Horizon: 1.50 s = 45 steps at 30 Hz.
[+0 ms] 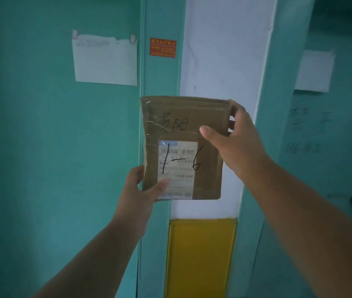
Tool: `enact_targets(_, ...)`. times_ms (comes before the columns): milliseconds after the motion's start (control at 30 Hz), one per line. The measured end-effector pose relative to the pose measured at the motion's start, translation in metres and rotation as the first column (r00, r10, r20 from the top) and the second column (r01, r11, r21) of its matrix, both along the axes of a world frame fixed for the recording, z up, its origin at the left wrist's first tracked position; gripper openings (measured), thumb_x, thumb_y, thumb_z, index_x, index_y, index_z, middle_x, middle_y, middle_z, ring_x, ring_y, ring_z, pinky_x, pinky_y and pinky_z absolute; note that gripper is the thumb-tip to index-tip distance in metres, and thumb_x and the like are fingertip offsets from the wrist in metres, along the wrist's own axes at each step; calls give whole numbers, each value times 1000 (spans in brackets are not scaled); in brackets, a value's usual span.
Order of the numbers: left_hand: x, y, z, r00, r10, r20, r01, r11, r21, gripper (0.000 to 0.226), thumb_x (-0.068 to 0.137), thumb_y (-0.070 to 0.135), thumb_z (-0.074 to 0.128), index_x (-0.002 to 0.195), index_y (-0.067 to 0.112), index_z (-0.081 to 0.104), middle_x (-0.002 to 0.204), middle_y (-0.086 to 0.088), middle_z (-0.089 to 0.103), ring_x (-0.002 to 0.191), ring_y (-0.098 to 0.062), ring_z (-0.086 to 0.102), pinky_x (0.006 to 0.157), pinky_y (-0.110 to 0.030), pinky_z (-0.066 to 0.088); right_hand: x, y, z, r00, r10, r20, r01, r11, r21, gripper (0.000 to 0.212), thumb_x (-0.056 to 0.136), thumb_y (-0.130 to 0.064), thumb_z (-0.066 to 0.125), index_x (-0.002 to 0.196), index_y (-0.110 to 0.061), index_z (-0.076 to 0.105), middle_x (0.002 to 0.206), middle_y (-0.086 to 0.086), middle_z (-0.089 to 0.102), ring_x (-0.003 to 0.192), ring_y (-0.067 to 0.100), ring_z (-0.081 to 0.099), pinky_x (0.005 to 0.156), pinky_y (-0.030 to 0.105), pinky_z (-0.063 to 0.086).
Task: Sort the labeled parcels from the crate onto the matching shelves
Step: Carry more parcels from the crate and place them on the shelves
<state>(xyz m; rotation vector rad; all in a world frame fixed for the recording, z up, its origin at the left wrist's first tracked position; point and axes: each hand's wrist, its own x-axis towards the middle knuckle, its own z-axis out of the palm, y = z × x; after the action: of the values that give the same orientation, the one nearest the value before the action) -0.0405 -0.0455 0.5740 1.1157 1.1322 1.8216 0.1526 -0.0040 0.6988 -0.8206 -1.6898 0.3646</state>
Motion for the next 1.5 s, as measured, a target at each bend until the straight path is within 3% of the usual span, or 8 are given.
enact_targets(100, 4, -5, 21, 993, -113, 38, 112, 993, 43, 46, 80, 11, 75, 120, 17, 53, 113, -7, 74, 97, -27, 74, 87, -45, 57, 9, -1, 13, 1000, -21, 13, 20, 999, 30, 67, 71, -56, 74, 132, -35, 54, 130, -8, 60, 116, 6, 59, 91, 33, 57)
enact_targets(200, 5, -11, 33, 984, -173, 46, 170, 983, 62, 37, 87, 15, 70, 121, 17, 55, 107, -9, 75, 94, -25, 74, 79, -39, 55, 15, -5, 12, 991, 129, 28, -127, 989, -80, 86, 78, -52, 76, 151, -45, 29, 138, -16, 56, 111, -7, 59, 89, 15, 52)
enact_targets(300, 6, -16, 37, 980, -195, -45, 198, 978, 65, 38, 88, 27, 68, 124, 21, 56, 101, -7, 76, 84, -21, 74, 70, -32, 53, 24, -5, 5, 945, 300, -132, -322, 925, -201, 99, 75, -52, 79, 152, -53, 16, 136, -12, 62, 110, 9, 68, 100, 44, 52)
enact_targets(400, 10, -18, 43, 944, -213, -253, 222, 975, 8, 65, 72, 49, 71, 132, 31, 52, 104, -9, 74, 75, -20, 73, 67, -32, 54, 39, -9, -1, 932, 282, -228, -327, 926, -190, 91, 82, -38, 77, 151, -53, 20, 137, -7, 61, 109, 12, 69, 95, 44, 54)
enact_targets(667, 88, -22, 54, 815, -332, -475, 392, 920, 29, 34, 87, 45, 60, 115, 59, 47, 100, 39, 68, 95, 16, 64, 71, -7, 49, 124, -28, -13, 933, 132, -335, -201, 963, -180, 86, 82, -32, 76, 150, -47, 26, 130, -3, 65, 104, 17, 72, 89, 49, 57)
enact_targets(933, 269, -12, 19, 768, -479, -425, 546, 837, 42, 47, 78, 51, 68, 123, 40, 59, 108, 24, 73, 100, 0, 70, 88, -27, 57, 300, -76, -30, 957, -229, -181, 180, 952, -249, 86, 81, -36, 77, 148, -49, 24, 116, -2, 71, 91, 15, 75, 80, 44, 60)
enact_targets(1167, 494, -21, -22, 704, -587, -399, 633, 774, -21, 19, 89, 32, 69, 105, 39, 62, 85, 39, 69, 82, 17, 66, 66, 0, 45, 508, -129, -54, 834, -547, 75, 547, 798, -252, 86, 82, -48, 72, 150, -45, 20, 117, -6, 69, 89, 11, 73, 79, 44, 61)
enact_targets(1500, 730, 9, -58, 568, -707, -422, 734, 667, -129, 18, 91, 28, 70, 105, 39, 66, 96, 30, 73, 89, 8, 69, 77, -12, 54, 736, -126, -100, 743, -669, -5, 631, 703, -329, 85, 80, -41, 74, 148, -45, 23, 110, -16, 67, 97, 14, 72, 83, 47, 60)
